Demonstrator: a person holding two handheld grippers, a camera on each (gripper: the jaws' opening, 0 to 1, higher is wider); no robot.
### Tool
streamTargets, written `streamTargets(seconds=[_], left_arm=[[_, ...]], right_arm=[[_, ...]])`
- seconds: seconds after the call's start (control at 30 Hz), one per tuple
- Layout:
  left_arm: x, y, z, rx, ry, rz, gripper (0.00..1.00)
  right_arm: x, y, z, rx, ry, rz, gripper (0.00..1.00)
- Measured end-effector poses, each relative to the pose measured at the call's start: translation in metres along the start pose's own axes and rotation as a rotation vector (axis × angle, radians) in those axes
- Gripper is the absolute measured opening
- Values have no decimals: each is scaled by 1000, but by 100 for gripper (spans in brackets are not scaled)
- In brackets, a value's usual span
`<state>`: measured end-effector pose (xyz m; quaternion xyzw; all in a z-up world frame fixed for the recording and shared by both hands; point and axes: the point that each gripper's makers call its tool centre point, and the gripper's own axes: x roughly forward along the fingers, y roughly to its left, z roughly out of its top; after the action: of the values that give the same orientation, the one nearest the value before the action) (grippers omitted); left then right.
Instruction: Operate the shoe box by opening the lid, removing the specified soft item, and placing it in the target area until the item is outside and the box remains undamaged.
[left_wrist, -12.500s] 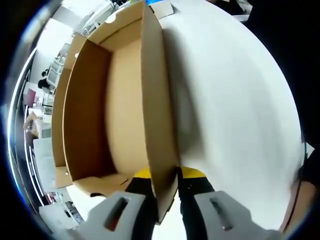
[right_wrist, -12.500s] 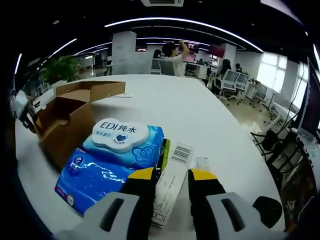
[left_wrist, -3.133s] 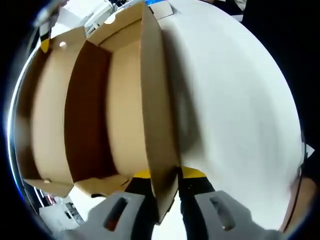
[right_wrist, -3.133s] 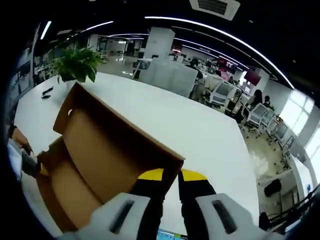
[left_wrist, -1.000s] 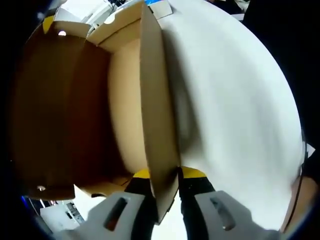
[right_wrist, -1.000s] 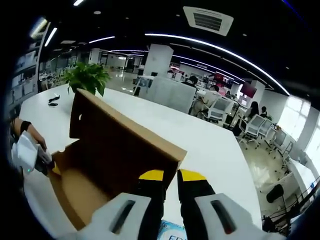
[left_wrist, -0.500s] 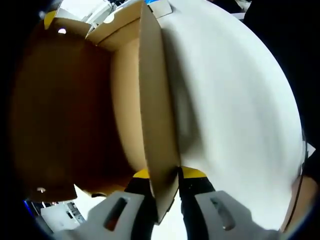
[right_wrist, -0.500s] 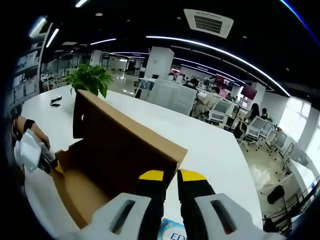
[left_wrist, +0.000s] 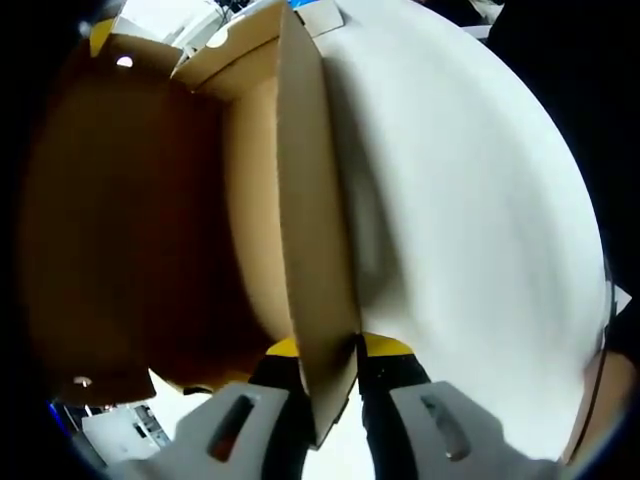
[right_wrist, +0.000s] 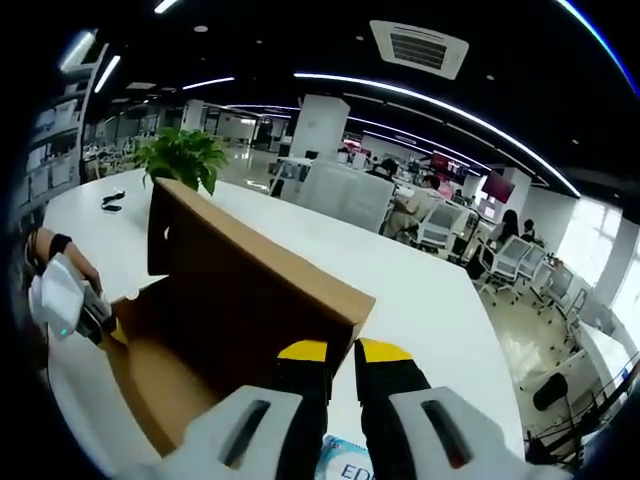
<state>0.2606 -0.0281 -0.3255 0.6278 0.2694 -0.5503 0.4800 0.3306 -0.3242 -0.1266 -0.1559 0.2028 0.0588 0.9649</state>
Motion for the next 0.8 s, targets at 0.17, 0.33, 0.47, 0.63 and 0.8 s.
streamTargets(seconds=[0.17, 0.33, 0.47, 0.63, 0.8], left_arm=[[0, -1, 0, -1, 1, 1, 14], [0, -1, 0, 0, 2, 1, 14], [0, -1, 0, 3, 2, 1, 14], [0, -1, 0, 2, 3, 1, 14], [0, -1, 0, 1, 4, 1, 14]], right_arm=[[-2, 1, 0, 1, -4, 2, 7], [-4, 2, -1, -9, -7, 4, 7], [-6, 3, -2, -1, -13, 5, 7], [-9, 5, -3, -10, -22, 8, 7], [-11, 6, -4, 2, -27, 12, 7]])
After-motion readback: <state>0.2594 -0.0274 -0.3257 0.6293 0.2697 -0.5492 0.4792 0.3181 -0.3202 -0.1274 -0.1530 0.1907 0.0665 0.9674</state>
